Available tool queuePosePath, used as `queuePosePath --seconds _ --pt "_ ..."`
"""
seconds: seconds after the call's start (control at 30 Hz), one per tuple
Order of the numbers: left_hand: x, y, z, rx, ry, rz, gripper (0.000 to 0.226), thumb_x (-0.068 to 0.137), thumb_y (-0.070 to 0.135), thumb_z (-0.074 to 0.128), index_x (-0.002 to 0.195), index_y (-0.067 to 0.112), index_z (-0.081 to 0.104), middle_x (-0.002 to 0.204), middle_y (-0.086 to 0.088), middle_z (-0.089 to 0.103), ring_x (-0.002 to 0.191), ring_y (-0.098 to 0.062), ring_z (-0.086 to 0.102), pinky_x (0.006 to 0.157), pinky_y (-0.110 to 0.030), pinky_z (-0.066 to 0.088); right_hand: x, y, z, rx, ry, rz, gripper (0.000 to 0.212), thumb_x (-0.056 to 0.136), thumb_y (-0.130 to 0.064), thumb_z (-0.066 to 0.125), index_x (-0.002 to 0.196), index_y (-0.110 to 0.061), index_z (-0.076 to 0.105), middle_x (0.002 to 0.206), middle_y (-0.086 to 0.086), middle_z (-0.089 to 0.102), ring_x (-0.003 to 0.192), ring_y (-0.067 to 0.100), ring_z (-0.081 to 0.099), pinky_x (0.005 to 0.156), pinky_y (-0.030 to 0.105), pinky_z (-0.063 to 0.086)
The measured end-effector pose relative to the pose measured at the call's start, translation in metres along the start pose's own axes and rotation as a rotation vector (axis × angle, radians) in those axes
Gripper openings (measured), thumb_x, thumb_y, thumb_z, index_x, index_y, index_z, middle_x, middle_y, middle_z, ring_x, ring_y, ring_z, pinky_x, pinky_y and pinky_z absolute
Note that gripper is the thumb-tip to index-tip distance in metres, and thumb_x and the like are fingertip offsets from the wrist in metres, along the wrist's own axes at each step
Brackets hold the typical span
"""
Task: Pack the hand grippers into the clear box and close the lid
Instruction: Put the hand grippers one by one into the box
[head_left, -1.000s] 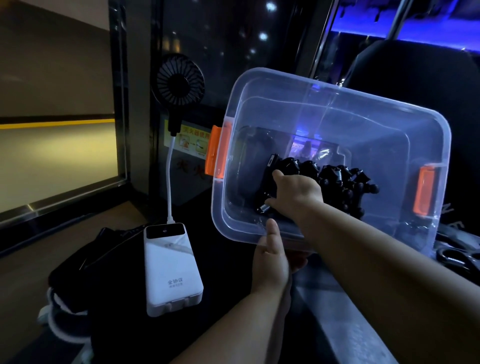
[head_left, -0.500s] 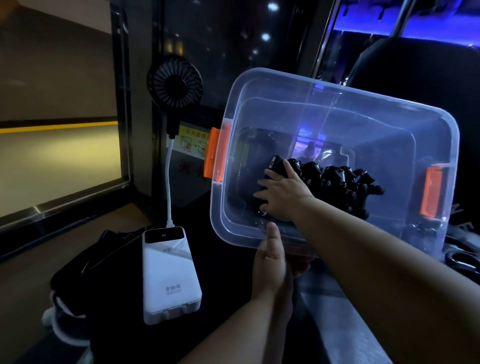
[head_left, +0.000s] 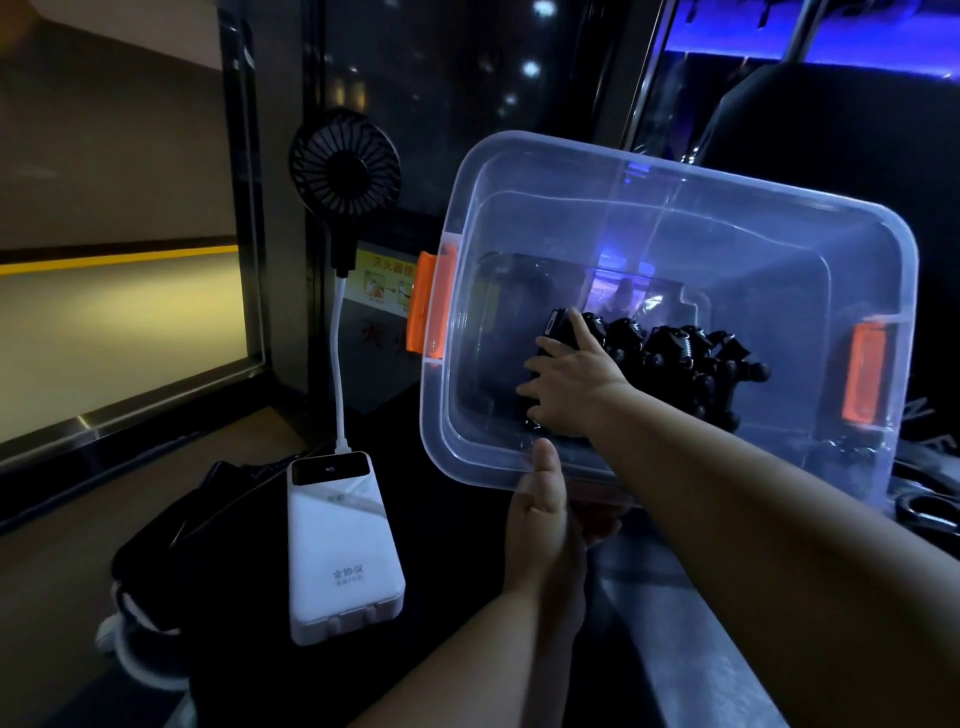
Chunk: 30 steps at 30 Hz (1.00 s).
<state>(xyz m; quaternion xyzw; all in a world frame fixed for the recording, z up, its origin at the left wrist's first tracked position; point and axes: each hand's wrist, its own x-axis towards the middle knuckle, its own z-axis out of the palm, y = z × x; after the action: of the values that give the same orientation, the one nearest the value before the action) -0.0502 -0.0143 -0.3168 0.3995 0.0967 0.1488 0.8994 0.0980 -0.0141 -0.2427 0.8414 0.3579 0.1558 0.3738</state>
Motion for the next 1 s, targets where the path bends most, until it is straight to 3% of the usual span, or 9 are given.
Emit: queuePosePath --seconds 0.17,0.3,0.43,0.57,0.77,1.0 --pt "-0.001 0.003 0.002 0.01 -0.009 -0.012 0.056 0.096 0.053 0.035 0.108 0.005 0.062 0.085 -0.02 0.072 0.072 -0.027 0.069 0.055 -0.025 0.053 -0.011 0.006 -0.005 0.085 0.069 0.017 0.056 0.096 -0.06 0.022 0.148 -0.04 0.029 0.161 -0.006 0.014 0.148 0.02 -0.005 0.109 0.062 -0.017" --pt "0.0 0.005 0.003 0.032 0.001 -0.03 0.065 0.096 0.054 0.034 0.115 -0.003 0.06 0.083 -0.02 0.072 0.065 -0.023 0.07 0.056 -0.027 0.054 -0.032 0.011 -0.004 0.31 0.144 0.08 0.053 0.097 -0.057 0.024 0.145 -0.038 0.034 0.16 -0.007 0.017 0.148 0.016 -0.006 0.113 0.056 -0.017" --pt "-0.004 0.008 0.006 0.091 0.02 -0.024 0.071 0.098 0.054 0.031 0.108 -0.012 0.056 0.075 -0.019 0.072 0.065 -0.023 0.071 0.059 -0.029 0.056 -0.065 0.017 0.007 0.462 0.249 0.205 0.048 0.098 -0.053 0.029 0.142 -0.037 0.04 0.158 -0.007 0.022 0.149 0.015 -0.003 0.116 0.053 -0.013" --pt "-0.01 0.01 0.01 0.096 0.052 0.002 0.054 0.099 0.051 0.031 0.08 0.007 0.057 0.067 -0.014 0.071 0.062 -0.022 0.069 0.065 -0.034 0.054 -0.105 0.019 0.024 0.616 0.42 0.318 0.041 0.097 -0.049 0.037 0.131 -0.035 0.055 0.15 -0.007 0.039 0.148 0.016 0.011 0.119 0.047 -0.004" --pt "-0.008 0.008 0.008 0.094 0.083 0.007 0.041 0.099 0.047 0.04 0.076 0.014 0.051 0.082 -0.019 0.071 0.077 -0.026 0.07 0.063 -0.033 0.057 -0.181 0.021 0.056 0.767 0.72 0.505 0.044 0.091 -0.049 0.039 0.107 -0.023 0.07 0.116 0.0 0.064 0.127 0.027 0.048 0.109 0.05 0.032" --pt "-0.011 0.007 0.007 0.084 0.076 0.017 0.04 0.099 0.043 0.043 0.073 0.013 0.049 0.065 -0.009 0.071 0.063 -0.019 0.069 0.058 -0.028 0.056 -0.271 0.03 0.111 0.7 0.572 0.766 0.051 0.09 -0.051 0.035 0.107 -0.016 0.068 0.108 0.007 0.066 0.113 0.03 0.053 0.103 0.041 0.038"
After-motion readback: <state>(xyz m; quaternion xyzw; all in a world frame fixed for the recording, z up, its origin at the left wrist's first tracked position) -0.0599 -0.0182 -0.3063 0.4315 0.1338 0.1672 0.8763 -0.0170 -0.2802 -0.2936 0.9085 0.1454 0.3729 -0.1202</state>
